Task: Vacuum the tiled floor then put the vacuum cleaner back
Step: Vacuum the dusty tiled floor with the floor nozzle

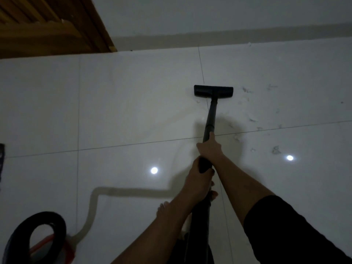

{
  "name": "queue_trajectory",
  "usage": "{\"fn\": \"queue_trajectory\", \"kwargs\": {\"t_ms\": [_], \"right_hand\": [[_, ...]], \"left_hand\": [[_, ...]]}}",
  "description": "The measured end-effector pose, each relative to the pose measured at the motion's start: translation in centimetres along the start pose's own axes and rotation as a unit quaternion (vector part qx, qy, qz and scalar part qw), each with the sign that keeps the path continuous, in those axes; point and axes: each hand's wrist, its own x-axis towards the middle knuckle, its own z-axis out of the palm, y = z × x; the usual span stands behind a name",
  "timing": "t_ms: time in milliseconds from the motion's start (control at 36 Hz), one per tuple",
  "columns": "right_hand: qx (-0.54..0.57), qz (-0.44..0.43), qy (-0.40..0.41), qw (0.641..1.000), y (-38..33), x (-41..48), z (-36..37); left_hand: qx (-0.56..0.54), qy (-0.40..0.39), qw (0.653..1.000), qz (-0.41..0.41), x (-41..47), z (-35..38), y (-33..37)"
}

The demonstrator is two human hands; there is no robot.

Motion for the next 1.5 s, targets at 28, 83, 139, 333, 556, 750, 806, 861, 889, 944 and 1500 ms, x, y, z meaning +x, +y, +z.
{"fn": "queue_trajectory", "kwargs": {"t_ms": [28,83,139,333,556,750,806,861,889,944,1500], "right_hand": [[-0.002,-0.002,-0.002,1.000,0.4,-0.2,0.0],[-0.008,-0.004,-0.008,1.000,1.0,-0.5,0.0],[-0.009,-0.005,-0.012,1.000,1.8,-1.0,0.0],[-0.032,-0.018,-0.014,0.999,4.5,-2.3,-0.4],[-0.037,-0.024,-0.002,0.999,7.2,-4.0,-0.2],[-0.027,-0.014,-0.004,1.000,9.6,-6.0,1.6],[-0.027,-0.010,-0.002,1.000,10.4,-6.5,2.4],[-0.027,-0.009,0.001,1.000,11.3,-7.1,3.1],[-0.027,-0.008,0.002,1.000,11.7,-7.4,3.5],[-0.026,-0.006,0.003,1.000,12.3,-8.1,4.0],[-0.110,-0.017,-0.027,0.993,15.1,-13.8,7.5]], "left_hand": [[-0.002,0.000,1.000,0.001,-0.3,0.2,-0.2],[-0.006,0.002,1.000,0.002,-0.9,0.7,-0.7],[-0.008,0.004,1.000,-0.001,-1.6,1.1,-1.3],[-0.010,-0.001,1.000,0.001,-3.4,2.6,-3.2],[-0.033,0.003,0.999,0.007,-4.8,3.8,-6.2],[-0.009,-0.004,1.000,0.012,-6.8,3.0,-8.8],[0.002,-0.004,1.000,0.016,-7.4,2.6,-9.8],[0.005,-0.006,1.000,0.016,-8.0,2.3,-10.8],[0.005,-0.009,1.000,0.016,-8.4,2.1,-11.2],[0.009,-0.012,1.000,0.016,-9.0,1.9,-12.0],[-0.032,0.007,0.999,-0.005,-14.1,0.4,-16.8]]}}
